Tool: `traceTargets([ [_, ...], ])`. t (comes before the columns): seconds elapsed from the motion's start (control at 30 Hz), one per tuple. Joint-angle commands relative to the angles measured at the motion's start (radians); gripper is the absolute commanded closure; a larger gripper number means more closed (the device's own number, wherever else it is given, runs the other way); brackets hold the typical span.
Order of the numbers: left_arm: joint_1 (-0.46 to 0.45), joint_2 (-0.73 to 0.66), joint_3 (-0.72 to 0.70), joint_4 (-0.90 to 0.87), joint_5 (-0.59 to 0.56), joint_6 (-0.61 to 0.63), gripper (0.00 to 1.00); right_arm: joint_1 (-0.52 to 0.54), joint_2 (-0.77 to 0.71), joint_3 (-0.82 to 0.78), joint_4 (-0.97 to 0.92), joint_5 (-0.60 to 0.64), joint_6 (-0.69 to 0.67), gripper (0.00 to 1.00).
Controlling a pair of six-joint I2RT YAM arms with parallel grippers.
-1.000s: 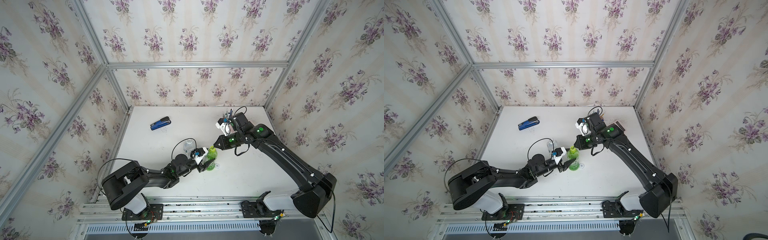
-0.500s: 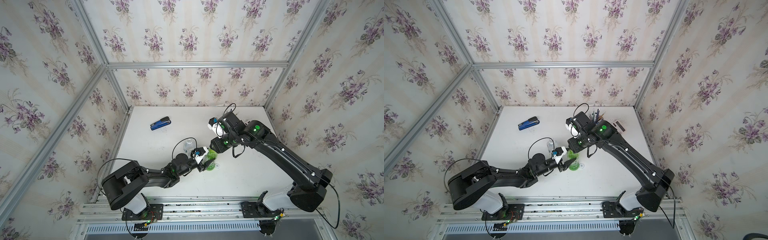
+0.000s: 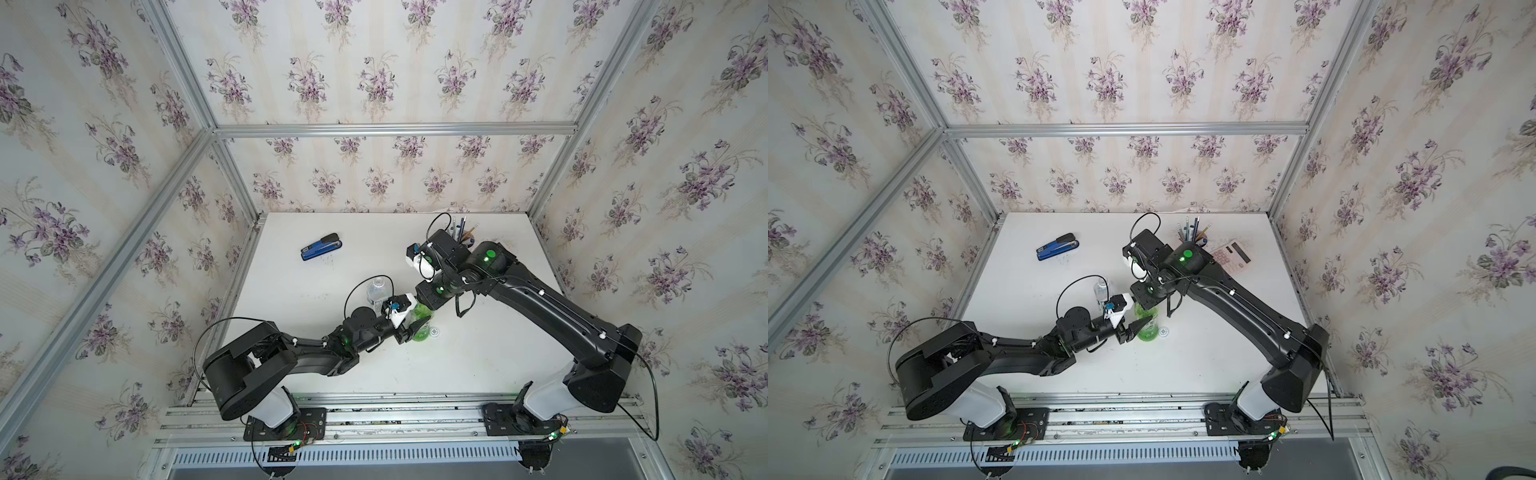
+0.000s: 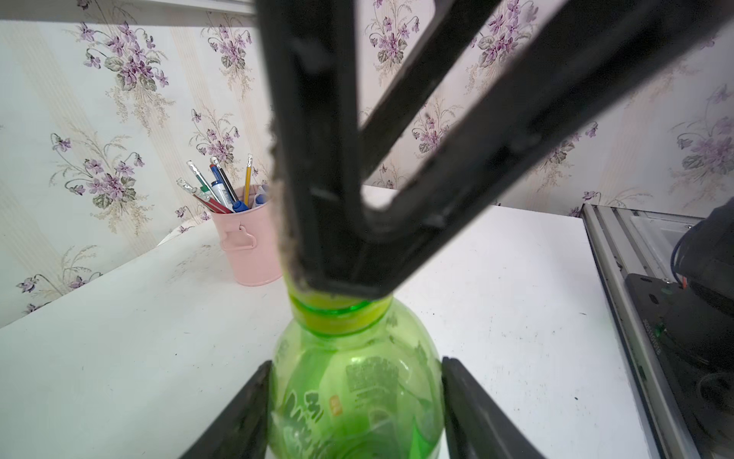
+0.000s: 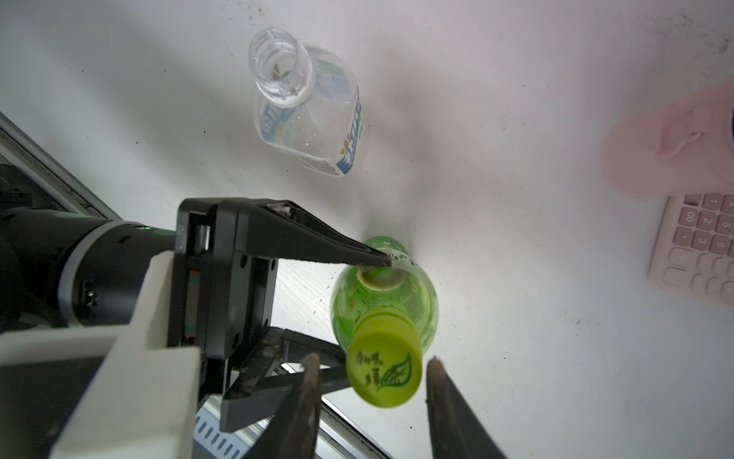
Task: Screw on the bottle caps
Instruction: Screw the bottle cap onto the plastic bottle.
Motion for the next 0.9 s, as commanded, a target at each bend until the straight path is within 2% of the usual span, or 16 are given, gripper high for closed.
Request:
traceTargets([
  [0.0, 0.0, 0.006, -0.003, -0.125, 0.013, -0.014, 0.35, 0.002, 0.009, 0.007, 0.012, 0.014, -0.008, 0.57],
  [0.17, 0.0, 0.009, -0.002, -0.124, 0.013, -0.016, 0.35, 0.002, 0.022, 0.005, 0.017, 0.017, -0.01, 0.6],
  [0.47, 0.0, 0.01, -0.003, -0.123, 0.01, -0.014, 0.35, 0.0, 0.025, 0.007, 0.016, 0.014, -0.014, 0.76],
  [0.73, 0.0, 0.008, -0.007, -0.121, 0.008, -0.013, 0.35, -0.043, 0.002, -0.013, 0.056, -0.102, 0.006, 0.78],
  [0.87, 0.0, 0.008, -0.012, -0.113, 0.006, -0.012, 0.35, -0.061, -0.011, -0.033, 0.061, -0.122, 0.009, 0.77],
])
